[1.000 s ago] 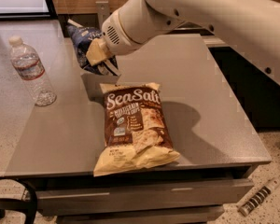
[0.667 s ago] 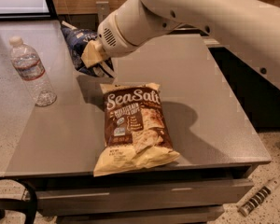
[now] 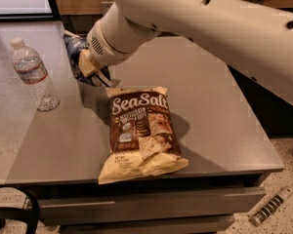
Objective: Move blue chip bag near water bottle
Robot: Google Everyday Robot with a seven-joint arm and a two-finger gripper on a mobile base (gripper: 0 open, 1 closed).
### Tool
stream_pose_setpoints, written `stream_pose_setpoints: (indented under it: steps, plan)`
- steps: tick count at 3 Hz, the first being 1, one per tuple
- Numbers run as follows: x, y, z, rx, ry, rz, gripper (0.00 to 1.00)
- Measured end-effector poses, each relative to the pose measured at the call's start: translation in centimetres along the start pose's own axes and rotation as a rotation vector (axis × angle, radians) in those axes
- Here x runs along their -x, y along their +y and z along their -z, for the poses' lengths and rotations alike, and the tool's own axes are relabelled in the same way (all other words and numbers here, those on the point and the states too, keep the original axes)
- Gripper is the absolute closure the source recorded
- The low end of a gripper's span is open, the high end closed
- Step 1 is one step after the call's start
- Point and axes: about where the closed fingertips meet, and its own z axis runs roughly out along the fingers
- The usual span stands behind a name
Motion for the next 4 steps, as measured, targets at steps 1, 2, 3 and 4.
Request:
stream_pose_setpoints:
  steps: [1, 2, 3, 4]
  plan:
    - [-1.04, 0.08, -0.38, -0.097, 0.034, -0.064, 1.0]
    - [-1.15, -0.04, -0.33, -0.118, 0.033, -0.132, 1.0]
    - [-1.06, 0.14, -0.17, -0.118, 0.031, -0.128, 0.74]
    - [-0.99, 0.24, 0.02, -0.12, 0.028, -0.126, 0.53]
